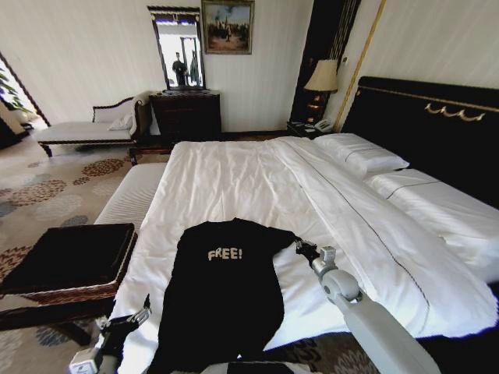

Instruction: Fold the clothes on the bed and place them into the basket.

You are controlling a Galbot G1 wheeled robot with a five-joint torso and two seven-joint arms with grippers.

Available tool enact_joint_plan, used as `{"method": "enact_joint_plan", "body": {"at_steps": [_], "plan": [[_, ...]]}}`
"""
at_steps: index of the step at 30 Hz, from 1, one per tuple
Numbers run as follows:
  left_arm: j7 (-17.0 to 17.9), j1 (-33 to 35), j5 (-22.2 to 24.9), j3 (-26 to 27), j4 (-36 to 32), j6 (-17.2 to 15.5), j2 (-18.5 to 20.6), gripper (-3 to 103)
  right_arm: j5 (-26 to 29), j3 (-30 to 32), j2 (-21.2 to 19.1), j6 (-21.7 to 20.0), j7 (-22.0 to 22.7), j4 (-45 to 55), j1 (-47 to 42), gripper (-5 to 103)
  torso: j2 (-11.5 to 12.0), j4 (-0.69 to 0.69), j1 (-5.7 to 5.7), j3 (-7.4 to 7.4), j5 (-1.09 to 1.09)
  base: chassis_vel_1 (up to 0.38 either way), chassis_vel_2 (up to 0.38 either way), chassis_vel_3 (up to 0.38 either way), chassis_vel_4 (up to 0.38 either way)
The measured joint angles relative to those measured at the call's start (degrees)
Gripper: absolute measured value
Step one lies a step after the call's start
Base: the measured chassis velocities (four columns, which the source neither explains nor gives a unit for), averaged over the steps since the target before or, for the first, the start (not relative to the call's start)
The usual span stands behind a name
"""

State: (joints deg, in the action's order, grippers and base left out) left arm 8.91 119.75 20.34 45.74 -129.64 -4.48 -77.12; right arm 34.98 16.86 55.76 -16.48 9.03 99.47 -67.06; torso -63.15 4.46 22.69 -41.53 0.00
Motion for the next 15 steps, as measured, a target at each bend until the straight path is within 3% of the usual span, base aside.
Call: {"method": "enact_joint_plan", "body": {"at_steps": [15], "plan": [[0.08, -3.03, 0.11, -2.89, 2.17, -2.28, 1.99, 100, -0.61, 0.91, 0.53, -3.35, 2.27, 0.15, -1.76, 0, 0.00, 0.00, 0.00, 0.00, 0.00, 0.000, 0.000, 0.000, 0.000]]}}
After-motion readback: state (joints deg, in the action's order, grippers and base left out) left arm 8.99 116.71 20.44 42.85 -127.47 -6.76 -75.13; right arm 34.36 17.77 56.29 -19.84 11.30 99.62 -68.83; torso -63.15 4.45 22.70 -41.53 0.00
